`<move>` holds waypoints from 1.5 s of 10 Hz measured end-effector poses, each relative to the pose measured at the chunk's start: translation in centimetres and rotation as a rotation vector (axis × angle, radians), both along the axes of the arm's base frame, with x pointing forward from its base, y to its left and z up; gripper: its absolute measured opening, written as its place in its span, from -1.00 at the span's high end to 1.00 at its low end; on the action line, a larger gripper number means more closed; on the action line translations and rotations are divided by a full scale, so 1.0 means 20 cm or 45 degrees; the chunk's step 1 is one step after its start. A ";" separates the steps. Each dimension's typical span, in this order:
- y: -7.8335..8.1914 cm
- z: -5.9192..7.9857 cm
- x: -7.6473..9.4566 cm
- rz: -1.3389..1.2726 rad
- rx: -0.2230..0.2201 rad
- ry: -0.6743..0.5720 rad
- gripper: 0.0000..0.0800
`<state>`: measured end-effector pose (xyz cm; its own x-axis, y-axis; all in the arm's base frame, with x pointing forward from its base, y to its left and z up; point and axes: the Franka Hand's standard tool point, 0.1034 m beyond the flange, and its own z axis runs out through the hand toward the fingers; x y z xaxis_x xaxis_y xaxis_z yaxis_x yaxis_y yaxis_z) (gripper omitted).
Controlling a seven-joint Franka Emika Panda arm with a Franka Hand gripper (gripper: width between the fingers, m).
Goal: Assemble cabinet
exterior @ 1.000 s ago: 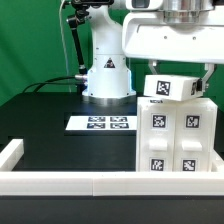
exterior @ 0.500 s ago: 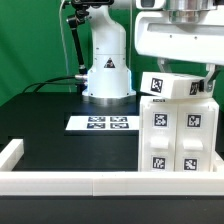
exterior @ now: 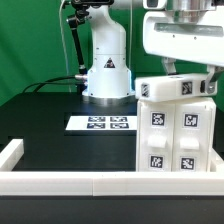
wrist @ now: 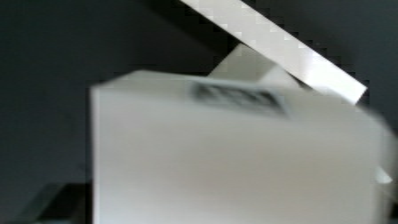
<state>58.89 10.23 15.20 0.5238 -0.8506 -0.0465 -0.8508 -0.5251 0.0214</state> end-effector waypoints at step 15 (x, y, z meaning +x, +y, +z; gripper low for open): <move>-0.02 0.15 0.00 1.245 -0.009 -0.121 -0.99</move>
Offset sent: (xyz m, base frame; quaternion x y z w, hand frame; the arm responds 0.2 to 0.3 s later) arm -0.0177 -0.0061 0.0289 -0.0014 -0.0287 0.0215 0.9994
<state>58.90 9.76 18.26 0.9986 -0.0397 0.0361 -0.0391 -0.9991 -0.0188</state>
